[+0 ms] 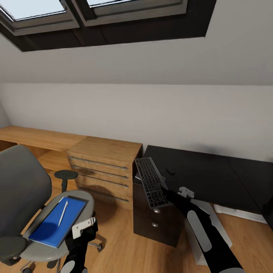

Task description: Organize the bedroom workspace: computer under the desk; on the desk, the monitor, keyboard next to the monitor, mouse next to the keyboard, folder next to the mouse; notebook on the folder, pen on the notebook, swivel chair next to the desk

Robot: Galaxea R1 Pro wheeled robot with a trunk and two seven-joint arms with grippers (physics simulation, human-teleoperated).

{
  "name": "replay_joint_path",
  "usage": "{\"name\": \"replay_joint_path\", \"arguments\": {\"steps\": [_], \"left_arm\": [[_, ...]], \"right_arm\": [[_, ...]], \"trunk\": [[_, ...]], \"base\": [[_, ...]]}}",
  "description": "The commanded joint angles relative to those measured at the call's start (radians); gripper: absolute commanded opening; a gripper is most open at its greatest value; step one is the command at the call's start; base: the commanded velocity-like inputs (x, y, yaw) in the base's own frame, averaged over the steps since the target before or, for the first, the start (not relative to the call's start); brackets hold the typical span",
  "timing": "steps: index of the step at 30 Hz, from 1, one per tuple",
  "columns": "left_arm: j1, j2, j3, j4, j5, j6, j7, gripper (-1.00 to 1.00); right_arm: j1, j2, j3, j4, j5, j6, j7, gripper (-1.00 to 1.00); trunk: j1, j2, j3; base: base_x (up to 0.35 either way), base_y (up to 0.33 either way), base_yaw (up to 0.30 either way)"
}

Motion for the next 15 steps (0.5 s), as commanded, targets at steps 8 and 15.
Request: {"name": "replay_joint_path", "arguments": {"steps": [8,15], "left_arm": [[0.0,0.0,-0.003,-0.003,0.007,0.005,0.027,1.0],[0.0,0.0,-0.004,-0.001,0.007,0.006,0.029,1.0]], "right_arm": [[-0.001,0.001,0.001,-0.003,-0.009,0.0,-0.005,1.0],[-0.001,0.0,0.0,-0.004,-0.009,0.004,-0.005,1.0]], "trunk": [[0.031,-0.057,-0.027],[0.058,-0.106,-0.05]], "base": [[0.0,0.0,-0.024],[-0.01,0.0,-0.029]]}}
